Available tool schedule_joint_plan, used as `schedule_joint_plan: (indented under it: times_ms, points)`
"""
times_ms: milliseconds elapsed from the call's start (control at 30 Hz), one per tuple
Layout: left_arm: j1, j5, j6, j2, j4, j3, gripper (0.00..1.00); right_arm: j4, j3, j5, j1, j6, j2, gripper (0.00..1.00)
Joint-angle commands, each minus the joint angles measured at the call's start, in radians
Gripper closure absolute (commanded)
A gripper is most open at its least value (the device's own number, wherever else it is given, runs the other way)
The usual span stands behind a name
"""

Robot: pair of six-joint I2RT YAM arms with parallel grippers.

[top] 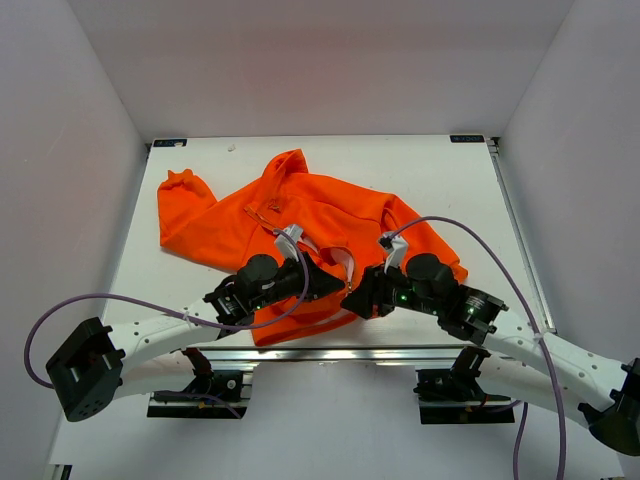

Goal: Zip up the jacket

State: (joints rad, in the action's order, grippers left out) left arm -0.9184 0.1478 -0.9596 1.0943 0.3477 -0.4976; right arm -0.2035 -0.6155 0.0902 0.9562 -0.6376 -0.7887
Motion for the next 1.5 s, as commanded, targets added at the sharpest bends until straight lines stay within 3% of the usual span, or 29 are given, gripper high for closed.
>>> schedule_joint_plan:
  times_ms: [0, 367, 733, 967, 1133, 1467]
  points:
    - [-0.002, 0.01, -0.007, -0.008, 0.028, -0.018, 1.0, 0.087, -0.007, 0.019, 0.004, 0.015, -0.012, 0.4]
    - [-0.002, 0.009, -0.013, -0.011, 0.034, -0.013, 1.0, 0.157, 0.034, 0.048, 0.004, -0.02, -0.017, 0.43]
    - [-0.002, 0.022, -0.024, -0.016, 0.05, -0.006, 1.0, 0.162, 0.086, -0.036, 0.004, -0.086, 0.003, 0.47]
    - [-0.002, 0.026, -0.027, -0.013, 0.057, -0.006, 1.0, 0.191, 0.111, -0.049, 0.004, -0.097, 0.005, 0.63]
    - [-0.002, 0.03, -0.03, -0.011, 0.06, -0.006, 1.0, 0.245, 0.125, -0.033, 0.004, -0.097, -0.001, 0.64]
    - [0.0, 0.036, -0.031, -0.008, 0.068, -0.001, 1.0, 0.308, 0.148, -0.035, 0.004, -0.093, 0.014, 0.77]
